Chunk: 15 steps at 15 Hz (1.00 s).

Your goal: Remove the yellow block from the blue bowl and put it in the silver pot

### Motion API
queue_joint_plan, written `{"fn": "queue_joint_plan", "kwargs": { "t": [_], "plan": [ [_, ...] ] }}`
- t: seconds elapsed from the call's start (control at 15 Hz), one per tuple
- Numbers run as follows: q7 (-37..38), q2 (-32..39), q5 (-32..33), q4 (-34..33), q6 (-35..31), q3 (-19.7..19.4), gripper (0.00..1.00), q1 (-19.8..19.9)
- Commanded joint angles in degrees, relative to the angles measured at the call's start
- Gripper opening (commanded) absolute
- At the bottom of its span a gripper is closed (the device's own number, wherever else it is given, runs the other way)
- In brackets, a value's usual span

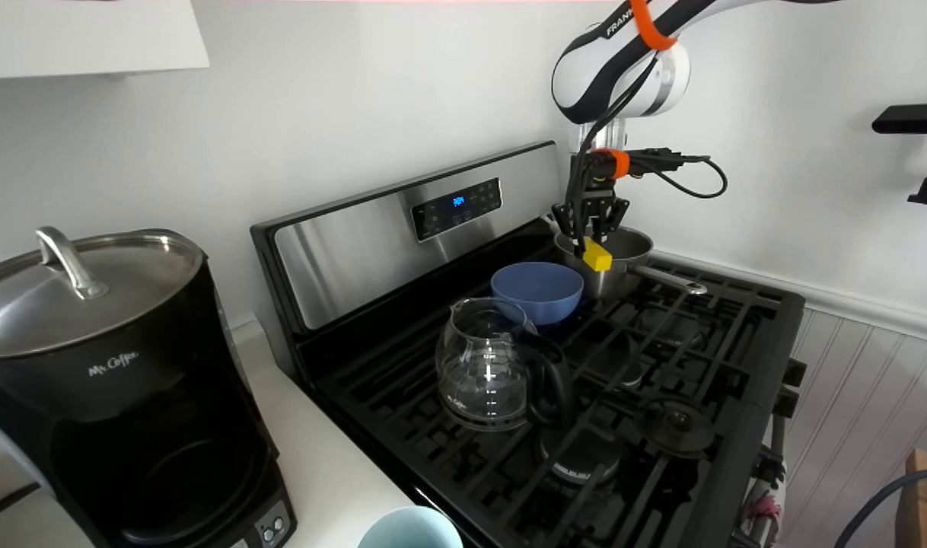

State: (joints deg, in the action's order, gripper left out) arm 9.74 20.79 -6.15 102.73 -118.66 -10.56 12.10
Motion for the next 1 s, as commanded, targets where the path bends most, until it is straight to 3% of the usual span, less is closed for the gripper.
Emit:
{"fn": "queue_joint_plan", "kwargs": {
  "t": [0.0, 0.53, 0.73, 0.93],
  "plan": [
    [-0.7, 5.0, -4.6, -9.6, 6.6, 0.0, 0.08, 2.9],
    [6.4, 14.9, -8.5, -26.2, 18.8, -0.7, 0.08, 6.7],
    [14.3, 15.5, -7.8, -26.3, 15.9, -2.3, 0.08, 6.1],
    [12.5, 15.5, -5.6, -25.2, 10.9, -2.8, 0.08, 5.9]
  ]
}}
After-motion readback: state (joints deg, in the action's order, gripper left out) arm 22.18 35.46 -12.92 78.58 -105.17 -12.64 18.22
